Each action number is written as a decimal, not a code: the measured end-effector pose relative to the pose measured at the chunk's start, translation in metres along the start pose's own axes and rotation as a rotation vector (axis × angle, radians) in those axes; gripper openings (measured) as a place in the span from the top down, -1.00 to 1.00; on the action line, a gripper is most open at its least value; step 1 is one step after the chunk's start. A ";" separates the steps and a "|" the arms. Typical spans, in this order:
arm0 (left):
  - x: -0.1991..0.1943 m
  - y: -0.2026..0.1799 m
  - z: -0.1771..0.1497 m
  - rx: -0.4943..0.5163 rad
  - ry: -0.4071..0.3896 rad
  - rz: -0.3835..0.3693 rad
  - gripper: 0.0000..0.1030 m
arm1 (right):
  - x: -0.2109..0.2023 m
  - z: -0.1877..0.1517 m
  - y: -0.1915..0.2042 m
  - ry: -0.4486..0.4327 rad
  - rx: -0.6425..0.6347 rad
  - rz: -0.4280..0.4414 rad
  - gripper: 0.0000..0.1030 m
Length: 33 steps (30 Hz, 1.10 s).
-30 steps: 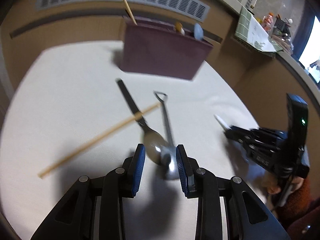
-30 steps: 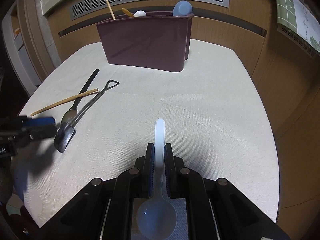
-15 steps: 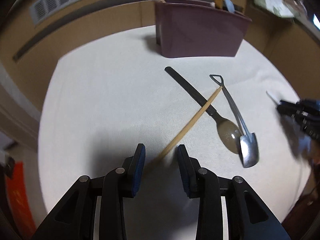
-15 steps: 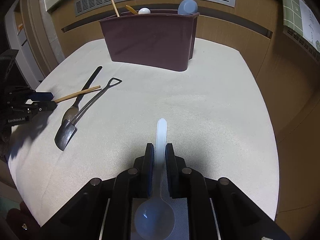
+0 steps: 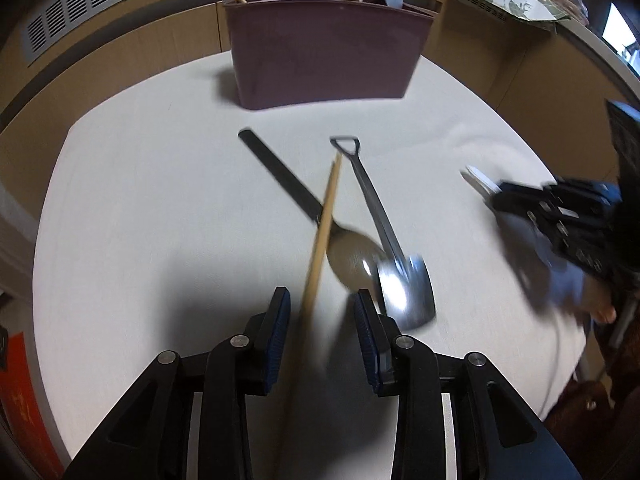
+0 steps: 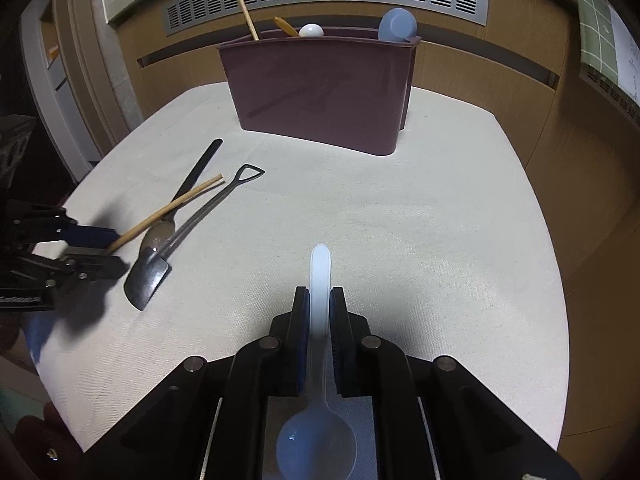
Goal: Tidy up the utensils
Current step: 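Grasp a second wooden chopstick with the left gripper while the right holds the white spoon, then carry both grippers over the purple caddy and open them to drop the utensils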
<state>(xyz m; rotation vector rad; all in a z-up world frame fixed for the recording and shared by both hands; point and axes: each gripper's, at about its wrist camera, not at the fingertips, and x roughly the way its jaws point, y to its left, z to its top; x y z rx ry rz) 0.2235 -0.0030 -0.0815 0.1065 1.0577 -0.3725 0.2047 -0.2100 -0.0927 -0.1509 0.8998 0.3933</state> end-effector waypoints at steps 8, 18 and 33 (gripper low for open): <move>0.017 0.004 0.034 0.007 0.004 0.025 0.89 | -0.008 0.001 -0.008 -0.016 0.024 -0.007 0.82; -0.081 0.022 0.009 -0.231 -0.289 -0.112 0.89 | -0.032 0.010 -0.024 -0.096 0.126 0.098 0.82; -0.120 0.031 0.025 -0.394 -0.550 -0.125 0.89 | -0.071 0.037 -0.020 -0.267 0.164 0.174 0.82</move>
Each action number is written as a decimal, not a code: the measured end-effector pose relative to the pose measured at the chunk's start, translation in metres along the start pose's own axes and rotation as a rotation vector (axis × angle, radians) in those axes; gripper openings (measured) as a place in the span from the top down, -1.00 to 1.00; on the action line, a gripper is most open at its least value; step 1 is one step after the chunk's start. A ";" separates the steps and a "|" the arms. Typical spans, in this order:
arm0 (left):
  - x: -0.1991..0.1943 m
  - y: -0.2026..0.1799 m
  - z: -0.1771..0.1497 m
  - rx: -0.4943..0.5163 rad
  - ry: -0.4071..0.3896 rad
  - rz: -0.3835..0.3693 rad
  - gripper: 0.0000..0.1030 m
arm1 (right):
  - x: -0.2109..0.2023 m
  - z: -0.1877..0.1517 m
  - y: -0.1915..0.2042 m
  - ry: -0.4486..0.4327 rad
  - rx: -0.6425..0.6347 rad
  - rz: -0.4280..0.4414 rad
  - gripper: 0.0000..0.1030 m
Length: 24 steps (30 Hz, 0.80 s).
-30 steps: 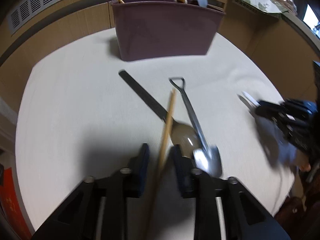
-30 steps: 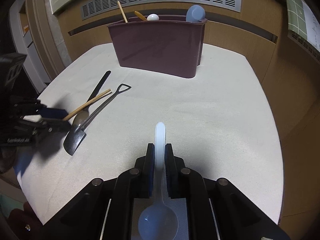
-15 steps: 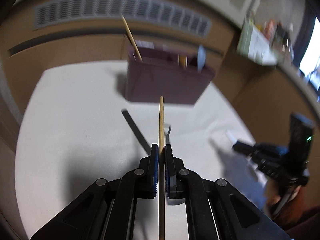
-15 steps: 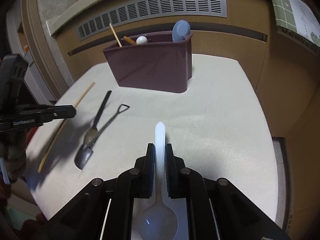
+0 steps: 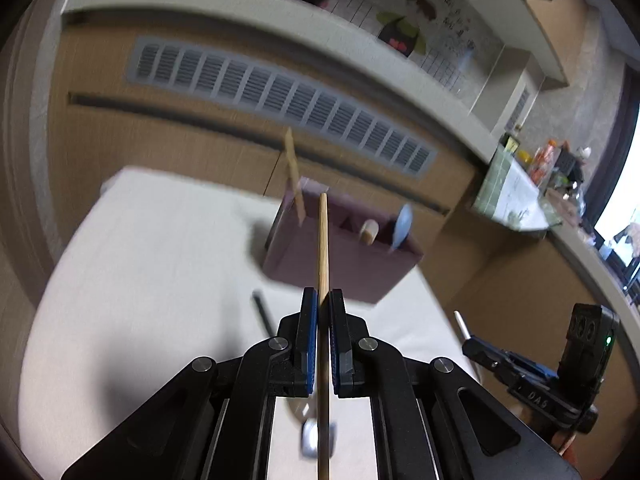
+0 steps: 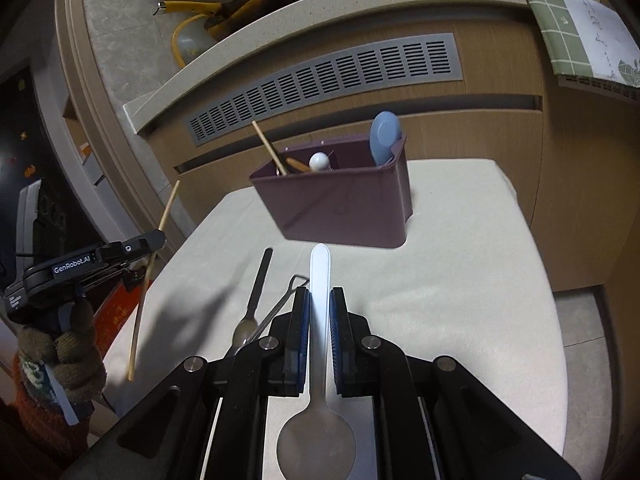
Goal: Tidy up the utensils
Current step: 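Carry both grippers over the purple caddy and open them to drop the utensils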
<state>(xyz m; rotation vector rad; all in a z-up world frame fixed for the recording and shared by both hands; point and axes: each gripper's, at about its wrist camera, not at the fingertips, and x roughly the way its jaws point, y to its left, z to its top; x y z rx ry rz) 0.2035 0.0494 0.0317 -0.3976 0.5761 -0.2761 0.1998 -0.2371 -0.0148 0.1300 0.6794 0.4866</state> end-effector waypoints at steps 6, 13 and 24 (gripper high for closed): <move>-0.026 -0.048 0.094 0.095 -0.364 -0.072 0.89 | -0.062 0.101 0.037 -0.454 -0.169 -0.162 0.82; 0.036 -0.044 0.122 0.097 -0.465 -0.036 0.89 | -0.030 0.154 0.035 -0.565 -0.142 -0.130 0.82; 0.129 -0.008 0.130 0.040 -0.378 -0.097 0.89 | 0.077 0.149 0.001 -0.406 -0.097 -0.085 0.82</move>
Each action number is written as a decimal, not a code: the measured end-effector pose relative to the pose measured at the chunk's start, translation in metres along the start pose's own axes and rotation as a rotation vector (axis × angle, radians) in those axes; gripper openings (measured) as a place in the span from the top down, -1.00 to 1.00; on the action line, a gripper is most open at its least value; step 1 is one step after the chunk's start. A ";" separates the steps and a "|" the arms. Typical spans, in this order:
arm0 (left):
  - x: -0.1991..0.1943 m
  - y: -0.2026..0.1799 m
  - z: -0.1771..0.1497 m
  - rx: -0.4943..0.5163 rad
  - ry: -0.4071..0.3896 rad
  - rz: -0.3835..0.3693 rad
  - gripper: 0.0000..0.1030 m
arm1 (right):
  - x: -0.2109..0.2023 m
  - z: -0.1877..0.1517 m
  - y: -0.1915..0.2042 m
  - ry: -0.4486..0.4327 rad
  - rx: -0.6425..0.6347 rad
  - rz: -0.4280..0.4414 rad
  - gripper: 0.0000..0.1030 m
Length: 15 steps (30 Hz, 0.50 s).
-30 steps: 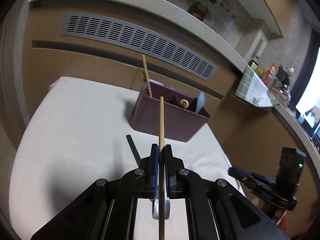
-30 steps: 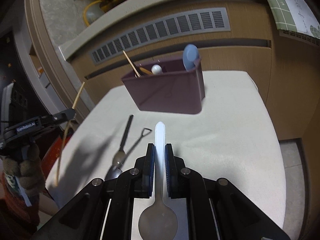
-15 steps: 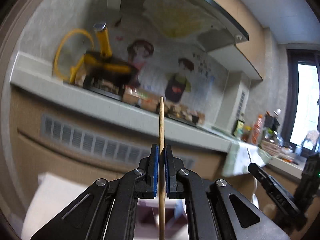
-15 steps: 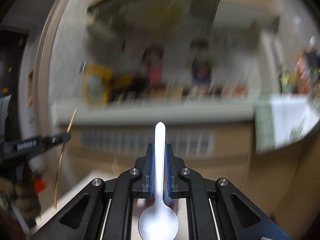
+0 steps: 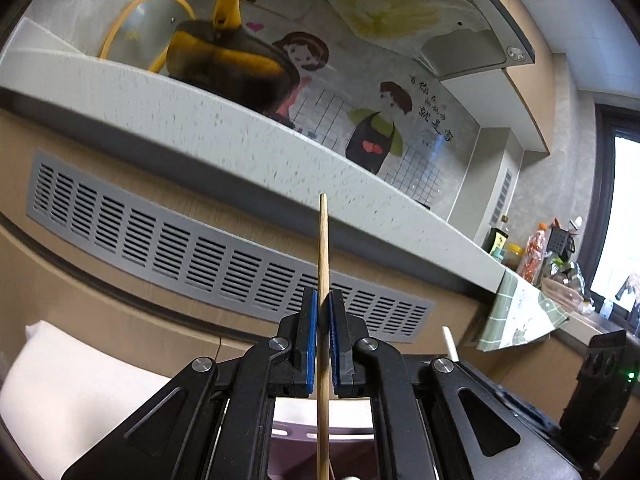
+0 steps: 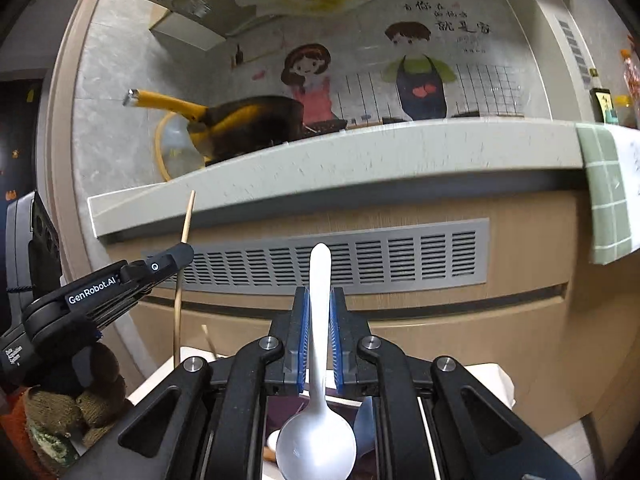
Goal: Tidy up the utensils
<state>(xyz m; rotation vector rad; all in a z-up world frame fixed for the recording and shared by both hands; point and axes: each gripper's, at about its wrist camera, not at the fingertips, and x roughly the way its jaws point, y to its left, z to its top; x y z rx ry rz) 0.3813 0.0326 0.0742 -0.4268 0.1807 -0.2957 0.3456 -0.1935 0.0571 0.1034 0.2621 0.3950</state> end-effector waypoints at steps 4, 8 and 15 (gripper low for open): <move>0.005 0.002 -0.005 0.004 -0.020 -0.015 0.89 | 0.019 -0.008 0.000 0.007 0.014 0.015 0.82; 0.008 0.009 -0.016 -0.004 -0.035 -0.055 0.75 | 0.027 -0.016 0.003 0.015 -0.020 -0.014 0.80; -0.011 0.027 -0.032 -0.049 0.073 0.003 0.25 | 0.000 -0.031 -0.010 0.085 -0.031 -0.064 0.77</move>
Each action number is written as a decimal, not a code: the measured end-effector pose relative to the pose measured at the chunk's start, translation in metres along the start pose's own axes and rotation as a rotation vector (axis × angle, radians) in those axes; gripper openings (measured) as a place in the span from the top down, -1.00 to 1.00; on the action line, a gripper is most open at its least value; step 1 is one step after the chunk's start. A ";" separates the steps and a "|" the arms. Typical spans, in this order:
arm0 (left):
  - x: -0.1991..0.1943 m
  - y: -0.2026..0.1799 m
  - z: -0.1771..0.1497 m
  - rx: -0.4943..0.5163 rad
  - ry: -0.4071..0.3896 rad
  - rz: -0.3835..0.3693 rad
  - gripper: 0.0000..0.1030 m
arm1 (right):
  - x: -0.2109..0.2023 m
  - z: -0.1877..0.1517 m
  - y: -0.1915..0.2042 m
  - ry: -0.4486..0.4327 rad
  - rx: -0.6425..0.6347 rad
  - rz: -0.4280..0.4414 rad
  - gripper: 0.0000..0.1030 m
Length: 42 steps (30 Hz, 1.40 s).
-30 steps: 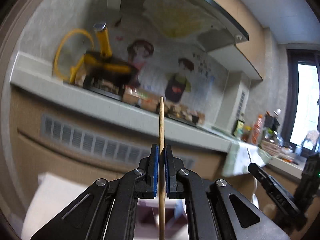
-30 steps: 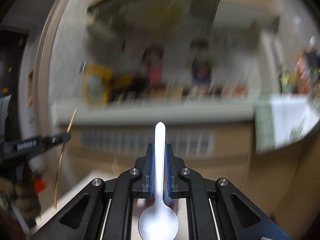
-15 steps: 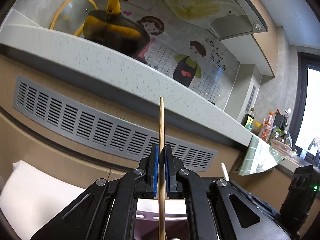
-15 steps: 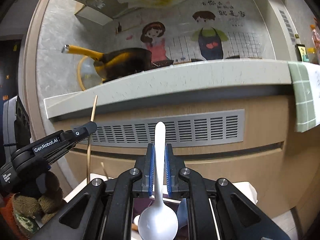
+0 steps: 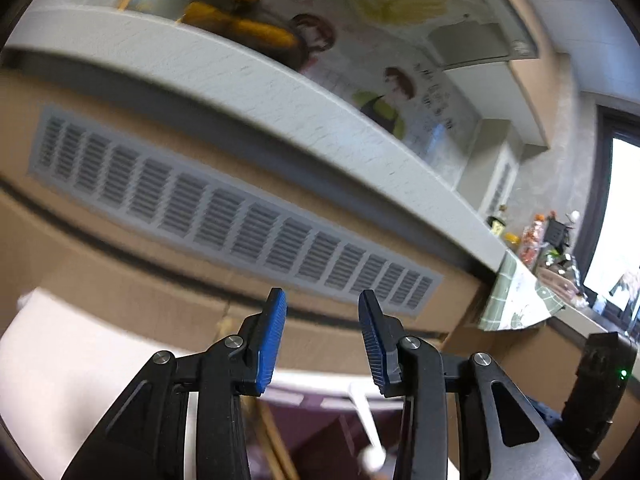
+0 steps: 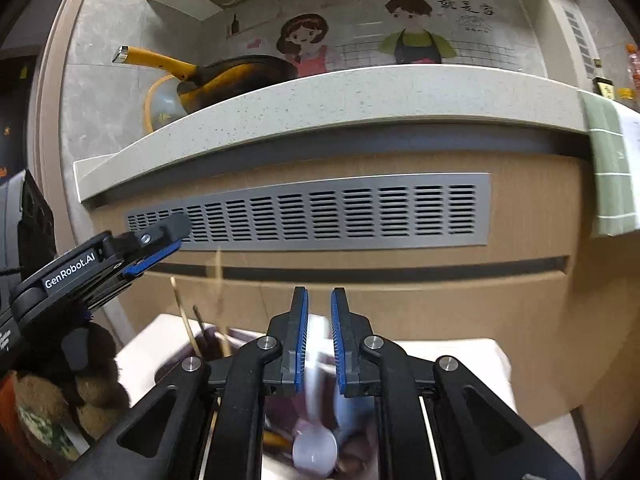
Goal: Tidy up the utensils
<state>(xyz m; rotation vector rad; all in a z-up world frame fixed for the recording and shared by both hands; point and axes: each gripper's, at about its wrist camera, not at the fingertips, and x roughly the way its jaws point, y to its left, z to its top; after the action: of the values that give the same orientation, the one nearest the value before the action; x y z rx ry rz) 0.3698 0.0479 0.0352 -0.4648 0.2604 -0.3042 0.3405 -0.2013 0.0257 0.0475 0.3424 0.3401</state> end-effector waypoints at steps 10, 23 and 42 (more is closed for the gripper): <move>-0.088 0.033 -0.049 -0.006 0.225 0.354 0.25 | -0.057 -0.026 0.007 0.079 -0.012 -0.045 0.71; -0.172 0.054 -0.133 0.053 0.411 0.568 0.25 | -0.052 -0.127 0.083 0.536 -0.057 0.170 0.64; -0.152 0.030 -0.134 0.113 0.459 0.497 0.25 | -0.057 -0.161 0.079 0.651 -0.297 0.024 0.63</move>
<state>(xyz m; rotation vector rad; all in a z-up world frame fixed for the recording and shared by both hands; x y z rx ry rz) 0.1948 0.0726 -0.0685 -0.2007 0.7865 0.0676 0.2106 -0.1480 -0.0992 -0.3582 0.9314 0.4228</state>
